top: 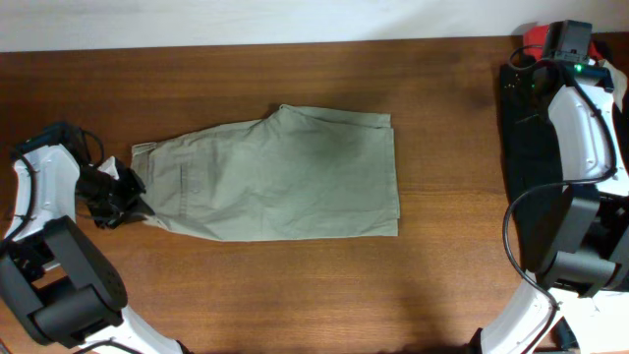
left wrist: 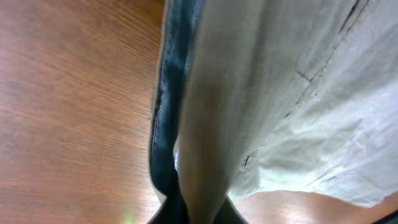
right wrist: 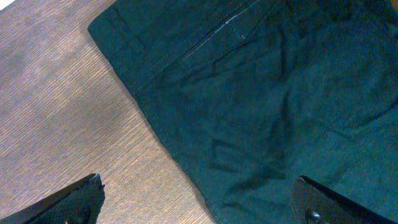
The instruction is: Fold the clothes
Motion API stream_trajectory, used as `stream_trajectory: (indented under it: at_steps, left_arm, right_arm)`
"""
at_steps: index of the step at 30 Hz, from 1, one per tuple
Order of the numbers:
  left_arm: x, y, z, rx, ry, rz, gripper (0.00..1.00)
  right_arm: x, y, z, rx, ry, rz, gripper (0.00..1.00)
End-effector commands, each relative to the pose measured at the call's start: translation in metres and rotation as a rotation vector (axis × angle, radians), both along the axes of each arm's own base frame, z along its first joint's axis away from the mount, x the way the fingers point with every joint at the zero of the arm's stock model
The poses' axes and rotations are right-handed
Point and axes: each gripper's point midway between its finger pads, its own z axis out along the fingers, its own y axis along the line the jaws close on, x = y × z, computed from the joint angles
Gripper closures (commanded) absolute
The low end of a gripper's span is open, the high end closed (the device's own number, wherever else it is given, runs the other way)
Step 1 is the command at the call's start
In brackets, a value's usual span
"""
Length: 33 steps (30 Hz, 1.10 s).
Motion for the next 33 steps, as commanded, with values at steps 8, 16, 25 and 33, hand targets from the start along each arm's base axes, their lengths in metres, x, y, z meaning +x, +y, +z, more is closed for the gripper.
stream_trajectory:
  at_steps: [8,16,25,33]
  left_arm:
    - [0.068,0.067,0.005,0.3,-0.318,-0.103,0.01]
    - [0.104,0.043,-0.058,0.107,-0.435,-0.26,0.11]
    - [0.08,0.002,-0.104,-0.11,-0.327,-0.286,0.43]
    - [0.065,0.028,-0.11,0.056,-0.176,-0.324,0.99]
  right_arm:
    - [0.001,-0.002,0.016,-0.018,-0.033,-0.01,0.01]
    - [0.001,-0.002,0.016,-0.018,-0.033,-0.01,0.01]
    - [0.001,-0.002,0.016,-0.018,-0.033,-0.01,0.01]
    - [0.001,-0.002,0.016,-0.018,-0.033,-0.01,0.01]
